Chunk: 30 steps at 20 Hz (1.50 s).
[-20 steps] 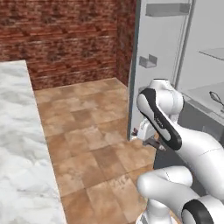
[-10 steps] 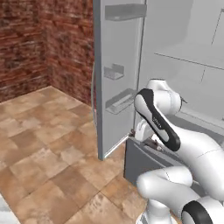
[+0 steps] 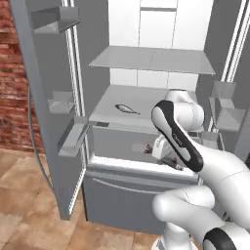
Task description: Place the fish on the counter behind the older fish on the same shelf of the fridge to maintain FIFO order. Close the fridge door when finished.
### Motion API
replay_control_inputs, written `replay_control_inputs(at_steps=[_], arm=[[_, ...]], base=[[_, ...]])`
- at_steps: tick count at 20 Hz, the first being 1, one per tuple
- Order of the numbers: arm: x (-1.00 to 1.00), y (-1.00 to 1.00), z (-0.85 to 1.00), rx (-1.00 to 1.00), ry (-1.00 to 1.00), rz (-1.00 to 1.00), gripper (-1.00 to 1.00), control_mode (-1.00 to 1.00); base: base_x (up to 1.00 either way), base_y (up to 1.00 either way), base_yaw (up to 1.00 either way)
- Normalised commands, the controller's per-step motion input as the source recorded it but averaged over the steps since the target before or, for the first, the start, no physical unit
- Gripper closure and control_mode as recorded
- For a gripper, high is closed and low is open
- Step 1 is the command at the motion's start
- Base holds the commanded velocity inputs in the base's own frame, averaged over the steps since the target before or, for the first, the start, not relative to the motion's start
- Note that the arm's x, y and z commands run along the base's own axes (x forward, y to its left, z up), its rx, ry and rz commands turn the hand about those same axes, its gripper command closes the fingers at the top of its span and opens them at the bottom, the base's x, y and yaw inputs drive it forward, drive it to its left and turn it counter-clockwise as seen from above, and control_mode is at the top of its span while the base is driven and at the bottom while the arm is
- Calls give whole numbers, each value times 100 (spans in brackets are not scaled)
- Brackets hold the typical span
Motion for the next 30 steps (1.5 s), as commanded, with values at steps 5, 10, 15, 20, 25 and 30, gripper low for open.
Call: replay_control_inputs(at_steps=[5, 10, 15, 20, 25, 30], arm=[[0, 0, 0, 0, 0, 0, 100, 100], [0, 0, 0, 0, 0, 0, 100, 100], [0, 0, 0, 0, 0, 0, 100, 100], [0, 0, 0, 0, 0, 0, 100, 100], [0, 0, 0, 0, 0, 0, 100, 100], [6, -3, -15, 0, -29, 10, 100, -100]], base=[[54, 78, -55], [60, 43, -47], [61, -29, -31], [74, -4, -17], [90, 0, -4], [36, -3, 5]])
